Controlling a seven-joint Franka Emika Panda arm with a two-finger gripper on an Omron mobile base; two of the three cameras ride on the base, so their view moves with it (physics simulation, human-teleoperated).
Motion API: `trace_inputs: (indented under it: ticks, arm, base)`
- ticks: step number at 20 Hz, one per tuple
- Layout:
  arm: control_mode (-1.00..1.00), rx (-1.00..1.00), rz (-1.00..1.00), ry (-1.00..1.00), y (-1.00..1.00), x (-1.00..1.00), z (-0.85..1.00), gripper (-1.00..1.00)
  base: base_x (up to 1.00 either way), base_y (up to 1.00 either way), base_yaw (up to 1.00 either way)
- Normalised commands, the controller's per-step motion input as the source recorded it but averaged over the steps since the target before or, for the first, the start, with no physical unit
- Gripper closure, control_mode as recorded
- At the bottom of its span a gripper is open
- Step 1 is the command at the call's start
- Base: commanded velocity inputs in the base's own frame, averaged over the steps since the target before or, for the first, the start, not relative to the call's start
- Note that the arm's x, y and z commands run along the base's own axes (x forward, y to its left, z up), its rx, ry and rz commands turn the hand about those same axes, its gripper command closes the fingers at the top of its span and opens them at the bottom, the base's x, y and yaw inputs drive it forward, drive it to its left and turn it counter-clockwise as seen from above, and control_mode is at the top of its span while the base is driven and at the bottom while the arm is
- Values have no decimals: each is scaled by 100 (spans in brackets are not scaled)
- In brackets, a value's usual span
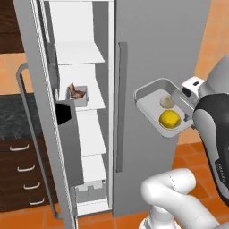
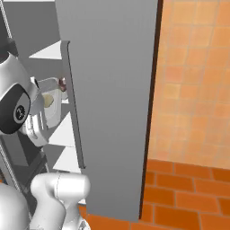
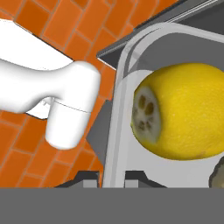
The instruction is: Take the meat container that has the steak and place it on the second highest rack of the freezer. Then take the vegetable container that has the lemon and garlic and place it on the highest rack of the freezer.
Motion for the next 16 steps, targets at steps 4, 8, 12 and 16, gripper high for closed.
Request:
trace_inputs:
  ticks: [4, 8, 12, 16]
  arm:
    - [100, 0, 0, 0, 0, 0, 0, 100]
    - [100, 0, 0, 0, 0, 0, 0, 100]
    - [100, 0, 0, 0, 0, 0, 0, 100]
    - [100, 0, 0, 0, 0, 0, 0, 100]
  base:
    - [43, -4, 36]
    - [52, -4, 40]
    - [56, -18, 37]
    - [45, -9, 35]
